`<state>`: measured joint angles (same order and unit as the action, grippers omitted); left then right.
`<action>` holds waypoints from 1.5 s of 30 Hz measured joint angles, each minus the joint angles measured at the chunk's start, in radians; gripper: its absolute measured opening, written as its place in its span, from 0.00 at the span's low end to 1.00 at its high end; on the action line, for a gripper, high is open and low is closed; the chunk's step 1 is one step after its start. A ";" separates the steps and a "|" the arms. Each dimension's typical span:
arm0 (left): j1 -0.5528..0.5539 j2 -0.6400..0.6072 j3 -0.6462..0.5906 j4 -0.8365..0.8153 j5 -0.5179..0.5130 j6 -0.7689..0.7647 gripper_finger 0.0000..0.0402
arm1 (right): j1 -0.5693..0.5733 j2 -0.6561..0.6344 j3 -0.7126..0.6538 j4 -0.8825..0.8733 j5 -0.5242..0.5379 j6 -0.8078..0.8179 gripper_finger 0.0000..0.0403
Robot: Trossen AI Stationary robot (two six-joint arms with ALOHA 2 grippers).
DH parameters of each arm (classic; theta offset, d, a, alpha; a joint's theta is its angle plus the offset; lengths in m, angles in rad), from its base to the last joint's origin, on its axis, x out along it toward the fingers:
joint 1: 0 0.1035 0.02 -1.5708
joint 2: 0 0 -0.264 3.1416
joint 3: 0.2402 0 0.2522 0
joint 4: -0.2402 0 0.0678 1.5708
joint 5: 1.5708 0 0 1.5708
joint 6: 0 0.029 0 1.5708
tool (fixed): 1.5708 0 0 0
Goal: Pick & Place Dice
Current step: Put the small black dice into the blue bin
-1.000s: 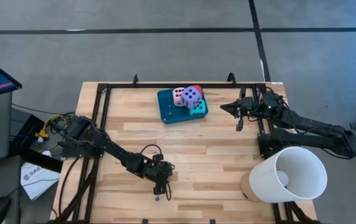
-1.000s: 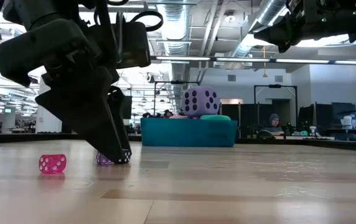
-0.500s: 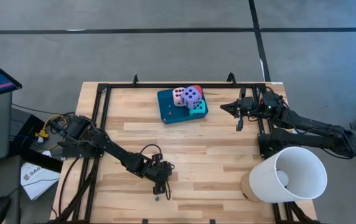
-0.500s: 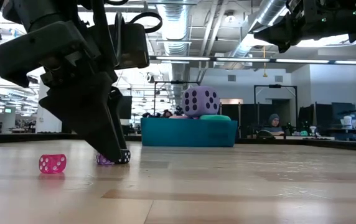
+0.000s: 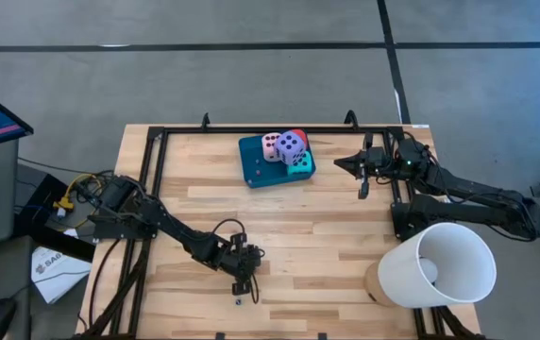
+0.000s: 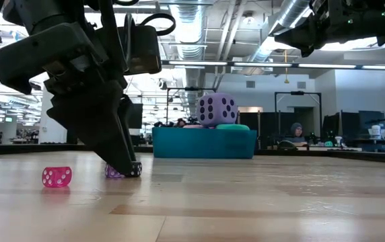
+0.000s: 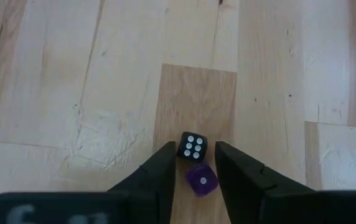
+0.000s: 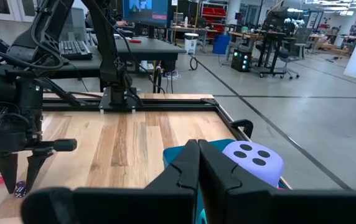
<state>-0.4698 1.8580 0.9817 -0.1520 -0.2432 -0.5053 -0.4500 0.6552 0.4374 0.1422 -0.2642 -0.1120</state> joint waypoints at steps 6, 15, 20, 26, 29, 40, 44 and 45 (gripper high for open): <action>0.000 0.000 0.000 0.001 0.003 0.000 0.18 | 0.000 0.000 0.000 0.000 0.000 0.000 0.00; 0.002 -0.001 0.000 0.004 0.003 0.000 0.12 | 0.000 0.000 0.000 0.000 0.000 0.000 0.00; 0.009 -0.001 0.000 0.003 0.003 0.000 0.14 | 0.000 0.000 0.000 0.000 0.000 0.000 0.00; 0.021 -0.001 0.000 0.004 0.002 0.000 0.11 | 0.000 0.000 0.000 0.000 0.000 0.000 0.00; 0.032 -0.001 0.000 0.005 0.001 0.000 0.11 | 0.000 0.000 0.000 0.000 0.000 0.000 0.00; 0.053 -0.039 0.001 0.062 0.004 0.000 0.12 | 0.000 0.000 0.000 0.000 0.000 0.000 0.00; 0.053 -0.042 0.001 0.069 -0.004 0.000 0.11 | 0.000 0.000 0.000 0.000 0.000 0.000 0.00; 0.054 -0.042 0.001 0.067 -0.008 0.000 0.11 | 0.000 0.000 0.000 0.000 0.000 0.000 0.00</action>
<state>-0.4154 1.8164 0.9825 -0.0855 -0.2510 -0.5056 -0.4498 0.6555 0.4374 0.1417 -0.2642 -0.1120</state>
